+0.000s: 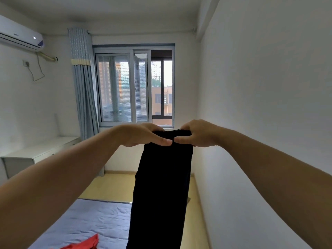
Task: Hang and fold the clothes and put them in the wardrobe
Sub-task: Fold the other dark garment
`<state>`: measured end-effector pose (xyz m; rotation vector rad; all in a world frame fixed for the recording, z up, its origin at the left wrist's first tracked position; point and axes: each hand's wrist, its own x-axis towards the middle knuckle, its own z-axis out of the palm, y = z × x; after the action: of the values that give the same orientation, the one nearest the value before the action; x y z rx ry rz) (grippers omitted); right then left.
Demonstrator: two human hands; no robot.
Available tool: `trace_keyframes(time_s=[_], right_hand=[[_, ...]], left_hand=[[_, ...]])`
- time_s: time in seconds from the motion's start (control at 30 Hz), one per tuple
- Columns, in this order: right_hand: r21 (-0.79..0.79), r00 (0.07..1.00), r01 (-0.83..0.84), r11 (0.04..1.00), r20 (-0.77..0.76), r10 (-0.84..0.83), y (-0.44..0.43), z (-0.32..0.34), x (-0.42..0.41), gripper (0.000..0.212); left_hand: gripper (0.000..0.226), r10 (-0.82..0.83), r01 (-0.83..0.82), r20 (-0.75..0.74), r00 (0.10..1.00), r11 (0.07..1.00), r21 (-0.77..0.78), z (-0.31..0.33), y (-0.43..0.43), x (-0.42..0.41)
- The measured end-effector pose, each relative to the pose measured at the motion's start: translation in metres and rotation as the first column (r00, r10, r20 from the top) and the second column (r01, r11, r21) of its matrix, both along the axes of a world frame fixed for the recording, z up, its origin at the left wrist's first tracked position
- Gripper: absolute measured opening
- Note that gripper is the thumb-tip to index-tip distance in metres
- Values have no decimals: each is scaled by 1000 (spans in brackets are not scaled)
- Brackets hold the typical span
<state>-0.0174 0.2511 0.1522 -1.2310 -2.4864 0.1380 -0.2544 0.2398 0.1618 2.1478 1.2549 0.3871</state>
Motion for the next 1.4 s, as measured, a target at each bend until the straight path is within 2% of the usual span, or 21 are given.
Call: trace_keyframes(time_s=[0.07, 0.13, 0.23, 0.3, 0.37, 0.43, 0.57, 0.7, 0.8, 0.87, 0.9, 1.0, 1.03, 1.1, 1.17, 1.23, 1.3, 1.33, 1.4], right_hand=[[-12, 996, -46, 999, -72, 45, 0, 0, 2, 20], [-10, 989, -85, 996, -122, 83, -1, -1, -2, 17], [-8, 984, -117, 993, -139, 114, -1, -1, -7, 16], [-81, 983, -121, 989, -148, 108, -2, 1, -7, 19], [-142, 984, -114, 983, -151, 92, -1, 3, -6, 21], [-131, 986, -97, 987, -152, 76, -1, 4, -2, 22], [-97, 973, -88, 991, -220, 64, -1, 4, 10, 26], [6, 983, -23, 1000, -180, 24, -2, 0, 7, 33], [60, 985, -12, 998, -169, 22, -1, -1, 6, 26], [35, 982, -11, 999, -188, 17, -1, -1, 7, 22], [-6, 976, 2, 1000, -216, -4, 0, -1, 7, 27], [-196, 970, 43, 980, -226, -87, 0, -6, 6, 57], [-248, 969, 13, 969, -237, -73, 1, -9, 6, 58], [-332, 942, -88, 939, -333, -30, 3, -12, 8, 46], [-368, 900, -129, 921, -433, -47, 3, -12, 9, 40], [-324, 865, -118, 939, -498, -63, 5, -15, 4, 35], [-267, 804, -104, 958, -589, -77, 11, -17, -3, 28], [-275, 787, -98, 957, -610, -95, 12, -16, -6, 27], [-328, 846, -32, 944, -512, -150, 10, -15, -12, 27]], left_hand=[[17, 4, -4, 0, 1000, 1000, -4, 0, 1, -7], [12, 16, -4, -104, 994, 992, 122, -1, 2, -11], [31, 37, -4, -160, 986, 980, 201, -2, 2, -12], [42, 59, -15, -153, 986, 962, 274, -3, 2, -9], [44, 63, 4, -177, 982, 935, 354, -3, 2, -6], [38, 38, 39, -187, 982, 919, 393, -6, 5, -6], [15, -16, 54, -108, 994, 934, 352, -11, 7, -14], [14, -34, 11, 88, 996, 968, 250, -14, 14, -17], [13, -28, -3, 139, 990, 975, 224, -13, 17, -17], [20, -34, 9, 135, 990, 983, 184, -12, 17, -16], [25, -47, 28, 135, 990, 990, 140, -12, 17, -16], [46, -55, 54, 124, 991, 998, 11, -13, 20, -17], [48, -38, 35, 105, 994, 999, 28, -14, 21, -18], [34, 35, -53, 110, 993, 986, 160, -19, 27, -19], [21, 77, -121, 249, 965, 978, 167, -26, 33, -23], [22, 79, -116, 434, 898, 992, 59, -32, 39, -26], [22, 81, -142, 545, 835, 987, 71, -37, 45, -28], [21, 86, -176, 568, 818, 979, 106, -38, 49, -29], [14, 117, -238, 482, 869, 951, 199, -41, 53, -31]])
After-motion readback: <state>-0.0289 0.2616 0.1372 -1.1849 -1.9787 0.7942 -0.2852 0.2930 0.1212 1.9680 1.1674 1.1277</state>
